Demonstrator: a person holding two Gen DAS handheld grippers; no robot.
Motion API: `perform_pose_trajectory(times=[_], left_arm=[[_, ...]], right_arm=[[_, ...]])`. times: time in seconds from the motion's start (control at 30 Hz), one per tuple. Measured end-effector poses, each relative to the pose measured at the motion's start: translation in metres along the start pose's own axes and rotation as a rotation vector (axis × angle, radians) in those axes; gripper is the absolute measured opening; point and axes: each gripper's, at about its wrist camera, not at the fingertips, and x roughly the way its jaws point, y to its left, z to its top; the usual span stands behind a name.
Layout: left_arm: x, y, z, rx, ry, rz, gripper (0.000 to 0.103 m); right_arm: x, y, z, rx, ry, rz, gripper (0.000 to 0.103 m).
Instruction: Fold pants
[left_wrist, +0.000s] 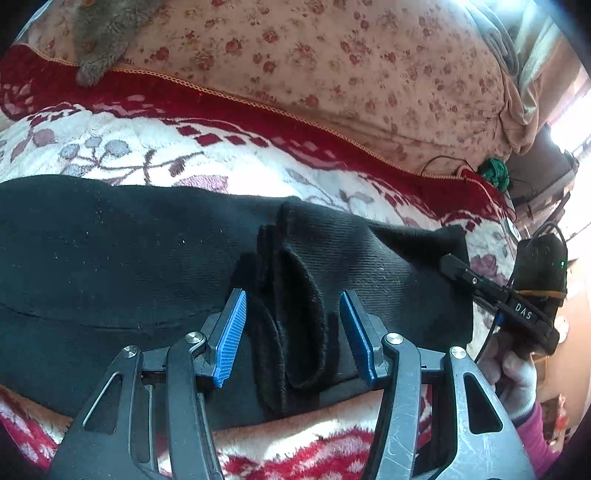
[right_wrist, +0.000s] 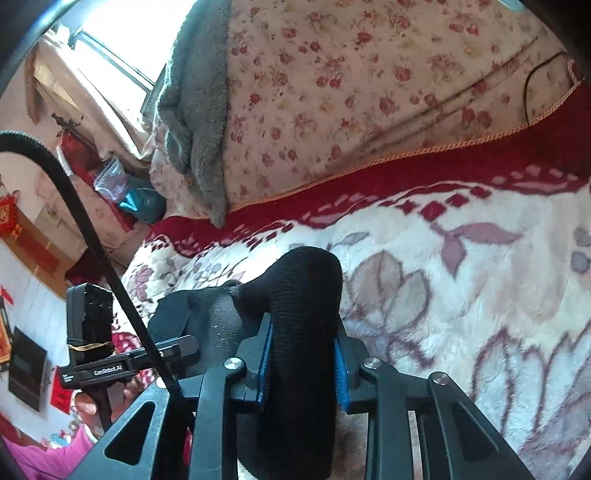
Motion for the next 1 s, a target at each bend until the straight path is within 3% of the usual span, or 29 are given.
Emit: perform_pose_trajectory(times=[0.07,0.2,0.5,0.63,0.83,1.0], left_arm=[[0.005,0.001,0.001,-0.007,-0.004,0.005,0.052],[0.008,0.001,0.0,-0.005,-0.027,0.019,0.052],[0.003,-0.008,-0.016,0.036,-0.051,0.069,0.052],[-0.004,-0.006,-0.019,0.022,-0.059,0.06,0.052],[-0.022,0.002,-0.027,0.0,-0.071,0.075,0.052],[-0.042,0.013,-0.035,-0.017,-0.108,0.169,0.052]], right_arm=[[0.008,-0.013,-0.002,0.055,0.012,-0.034,0.026],[0.016,-0.042,-0.011,0.188,0.001,-0.007,0.029],[-0.009,-0.026,-0.006,0.191,-0.042,-0.056,0.034],[-0.029,-0.004,-0.005,0.133,-0.108,-0.035,0.035],[-0.012,0.038,-0.012,0.036,-0.026,0.074,0.036],[0.016,0.07,-0.019,-0.027,0.036,0.109,0.037]])
